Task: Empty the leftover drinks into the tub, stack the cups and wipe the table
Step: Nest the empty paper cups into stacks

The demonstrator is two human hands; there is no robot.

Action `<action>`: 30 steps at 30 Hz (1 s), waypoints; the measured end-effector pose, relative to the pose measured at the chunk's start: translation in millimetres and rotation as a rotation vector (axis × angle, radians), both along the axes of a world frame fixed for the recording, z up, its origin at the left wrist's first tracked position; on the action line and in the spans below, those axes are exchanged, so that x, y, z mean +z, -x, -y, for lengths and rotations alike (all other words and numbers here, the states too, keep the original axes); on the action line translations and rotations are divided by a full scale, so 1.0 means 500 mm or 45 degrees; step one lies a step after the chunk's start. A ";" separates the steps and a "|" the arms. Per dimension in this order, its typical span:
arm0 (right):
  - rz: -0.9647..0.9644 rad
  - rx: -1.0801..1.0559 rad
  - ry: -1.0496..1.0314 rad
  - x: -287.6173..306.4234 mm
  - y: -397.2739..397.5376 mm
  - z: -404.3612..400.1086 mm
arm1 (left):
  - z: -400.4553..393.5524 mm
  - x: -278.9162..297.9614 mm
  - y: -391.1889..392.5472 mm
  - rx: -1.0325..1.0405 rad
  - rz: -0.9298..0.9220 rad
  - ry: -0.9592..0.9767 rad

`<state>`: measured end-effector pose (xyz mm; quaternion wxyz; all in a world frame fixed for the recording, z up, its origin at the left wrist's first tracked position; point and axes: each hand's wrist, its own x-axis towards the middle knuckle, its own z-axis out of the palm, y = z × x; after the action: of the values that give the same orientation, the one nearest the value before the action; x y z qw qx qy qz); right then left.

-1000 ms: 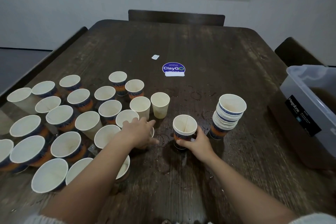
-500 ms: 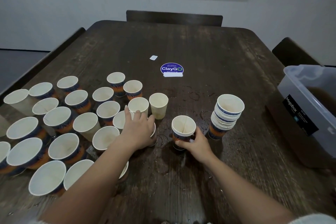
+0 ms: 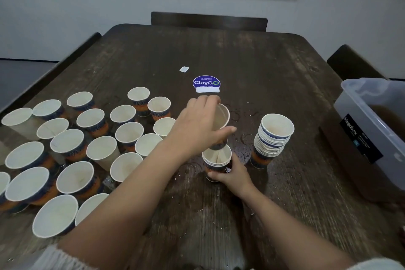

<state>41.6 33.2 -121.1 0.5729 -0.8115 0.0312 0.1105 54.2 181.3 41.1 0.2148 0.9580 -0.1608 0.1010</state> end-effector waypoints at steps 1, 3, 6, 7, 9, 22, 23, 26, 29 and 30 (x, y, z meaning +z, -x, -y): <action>0.008 0.006 -0.002 0.000 0.000 0.001 | 0.005 -0.007 -0.001 -0.032 -0.035 -0.003; 0.019 0.007 -0.001 0.001 0.001 0.000 | 0.011 -0.031 -0.005 -0.105 -0.208 -0.145; 0.078 -0.010 0.036 -0.004 0.002 -0.003 | 0.011 -0.094 -0.005 -0.203 -0.570 -0.454; 0.098 -0.004 0.054 -0.003 0.001 -0.004 | 0.009 -0.120 -0.002 -0.225 -0.642 -0.507; 0.079 -0.002 0.051 -0.002 -0.001 -0.004 | 0.009 -0.169 0.012 -0.258 -0.677 -0.543; 0.035 0.045 0.115 0.002 -0.003 -0.021 | -0.058 -0.160 0.034 -0.157 -0.717 -0.354; 0.021 0.077 0.139 0.002 -0.003 -0.027 | -0.075 -0.146 0.041 -0.118 -0.732 -0.386; 0.000 0.186 0.190 0.007 0.004 -0.044 | -0.128 -0.108 0.074 -0.036 -0.775 -0.529; -0.003 0.199 0.210 0.007 0.011 -0.055 | -0.166 -0.094 0.110 0.018 -0.867 -0.783; -0.006 0.190 0.203 0.006 0.016 -0.059 | -0.175 -0.095 0.124 0.030 -0.916 -0.867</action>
<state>33.5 62.9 -118.0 0.4967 -0.8543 -0.0192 0.1521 -7.7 268.7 -6.6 -0.0698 0.9497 -0.0894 -0.2919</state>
